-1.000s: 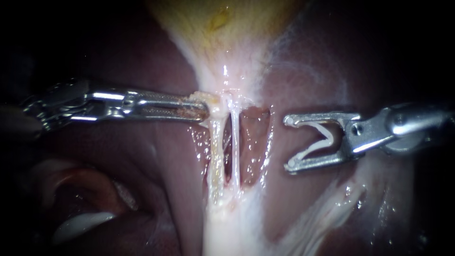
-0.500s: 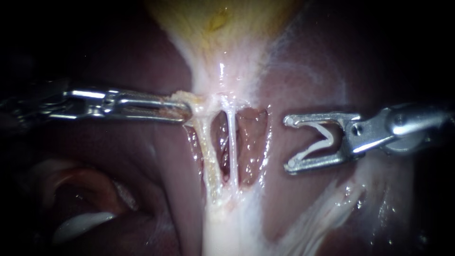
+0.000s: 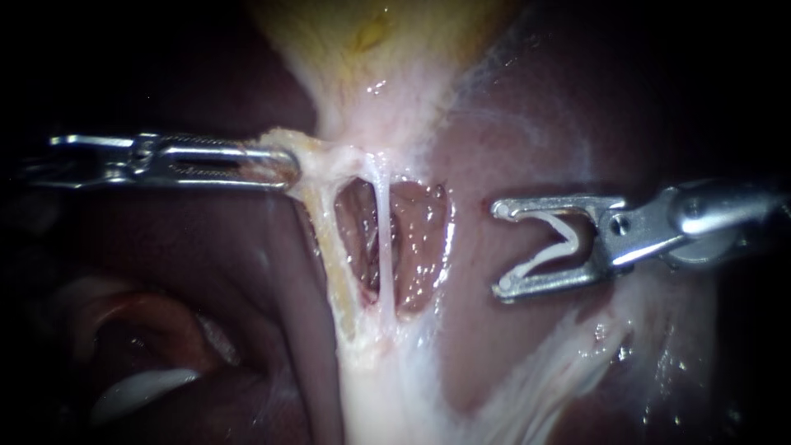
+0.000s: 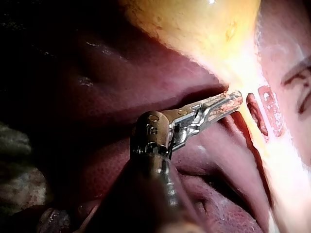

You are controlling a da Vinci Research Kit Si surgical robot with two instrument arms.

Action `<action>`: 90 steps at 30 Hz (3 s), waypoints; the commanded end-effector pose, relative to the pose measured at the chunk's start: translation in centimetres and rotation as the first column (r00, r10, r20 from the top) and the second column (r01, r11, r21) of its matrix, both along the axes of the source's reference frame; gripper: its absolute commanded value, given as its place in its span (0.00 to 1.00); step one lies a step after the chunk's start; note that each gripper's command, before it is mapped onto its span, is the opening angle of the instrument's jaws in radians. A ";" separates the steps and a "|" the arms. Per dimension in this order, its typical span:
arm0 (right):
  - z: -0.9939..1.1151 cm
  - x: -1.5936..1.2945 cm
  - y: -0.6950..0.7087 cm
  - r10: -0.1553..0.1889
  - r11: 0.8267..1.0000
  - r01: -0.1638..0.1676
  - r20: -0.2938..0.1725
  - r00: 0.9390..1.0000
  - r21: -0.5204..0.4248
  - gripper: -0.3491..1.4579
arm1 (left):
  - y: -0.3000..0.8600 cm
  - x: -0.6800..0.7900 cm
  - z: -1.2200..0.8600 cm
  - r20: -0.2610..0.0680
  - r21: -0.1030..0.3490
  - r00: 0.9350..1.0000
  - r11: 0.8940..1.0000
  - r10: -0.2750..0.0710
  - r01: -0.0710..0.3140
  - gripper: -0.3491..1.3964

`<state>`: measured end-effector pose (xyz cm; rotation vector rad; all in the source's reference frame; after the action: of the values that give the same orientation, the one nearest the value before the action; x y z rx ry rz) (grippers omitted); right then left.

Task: Clipping first clip left tube

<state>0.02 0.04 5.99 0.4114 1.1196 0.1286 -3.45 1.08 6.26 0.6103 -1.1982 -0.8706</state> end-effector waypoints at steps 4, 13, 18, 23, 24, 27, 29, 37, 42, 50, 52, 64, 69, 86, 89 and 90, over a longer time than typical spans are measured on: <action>0.00 0.04 0.00 -0.002 1.000 0.002 -0.003 1.000 0.003 0.45 | 0.00 0.00 0.00 -0.002 0.000 1.000 1.000 0.001 -0.001 0.00; 0.06 0.32 -0.04 0.003 1.000 -0.003 -0.004 1.000 0.016 0.45 | -0.01 -0.03 0.01 -0.003 -0.001 1.000 1.000 -0.001 0.001 0.00; 0.16 0.61 -0.14 0.002 1.000 -0.002 -0.008 1.000 0.025 0.45 | -0.03 -0.05 0.01 -0.004 -0.002 1.000 1.000 -0.003 0.003 0.00; 0.29 0.85 -0.24 0.001 0.999 -0.001 -0.015 1.000 0.036 0.45 | -0.04 -0.07 -0.01 -0.005 -0.002 1.000 1.000 -0.004 0.004 0.00; 0.32 0.90 -0.26 0.003 0.999 -0.002 -0.014 1.000 0.039 0.45 | -0.04 -0.07 -0.01 -0.005 -0.002 1.000 1.000 -0.004 0.004 0.00; 0.41 0.99 -0.30 0.004 0.999 -0.004 -0.013 1.000 0.041 0.45 | -0.05 -0.09 -0.02 -0.006 -0.002 1.000 1.000 -0.005 0.005 0.00; 0.50 1.04 -0.32 0.007 0.999 -0.007 -0.010 1.000 0.043 0.45 | -0.06 -0.10 -0.03 -0.006 -0.002 1.000 1.000 -0.006 0.006 0.00; 0.86 1.23 -0.43 0.005 0.998 -0.004 -0.007 1.000 0.057 0.45 | -0.06 -0.10 -0.04 -0.006 -0.002 1.000 1.000 -0.006 0.006 0.00; 1.01 1.32 -0.49 -0.008 0.997 0.009 -0.015 1.000 0.078 0.45 | -0.06 -0.10 -0.04 -0.007 -0.002 1.000 1.000 -0.006 0.006 0.00; 1.20 1.46 -0.54 -0.009 0.997 0.010 -0.014 1.000 0.082 0.45 | -0.07 -0.10 -0.05 -0.007 -0.002 1.000 1.000 -0.006 0.006 0.00; 1.22 1.48 -0.55 -0.013 0.996 0.015 -0.017 1.000 0.085 0.45 | -0.07 -0.11 -0.05 -0.007 -0.002 1.000 1.000 -0.006 0.006 0.00; 1.34 1.69 -0.67 -0.042 0.991 0.046 -0.034 0.999 0.129 0.44 | -0.07 -0.11 -0.05 -0.007 -0.002 1.000 1.000 -0.007 0.006 0.00; 1.38 1.76 -0.72 -0.057 0.988 0.062 -0.038 0.998 0.144 0.44 | -0.07 -0.11 -0.05 -0.007 -0.002 1.000 1.000 -0.006 0.006 0.00; 1.48 1.94 -0.81 -0.061 0.982 0.067 -0.039 0.997 0.177 0.43 | -0.06 -0.11 -0.05 -0.007 -0.002 1.000 1.000 -0.006 0.006 0.00; 1.49 1.94 -0.81 -0.059 0.979 0.065 -0.036 0.998 0.192 0.42 | -0.06 -0.11 -0.05 -0.007 -0.002 1.000 1.000 -0.006 0.006 0.00; 1.49 1.94 -0.81 -0.055 0.977 0.061 -0.033 0.998 0.203 0.42 | -0.06 -0.11 -0.05 -0.007 -0.002 1.000 1.000 -0.006 0.006 0.00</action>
<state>1.97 -0.78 7.48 0.6370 1.1207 0.1992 -3.57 1.01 6.21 0.6018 -1.1952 -0.8761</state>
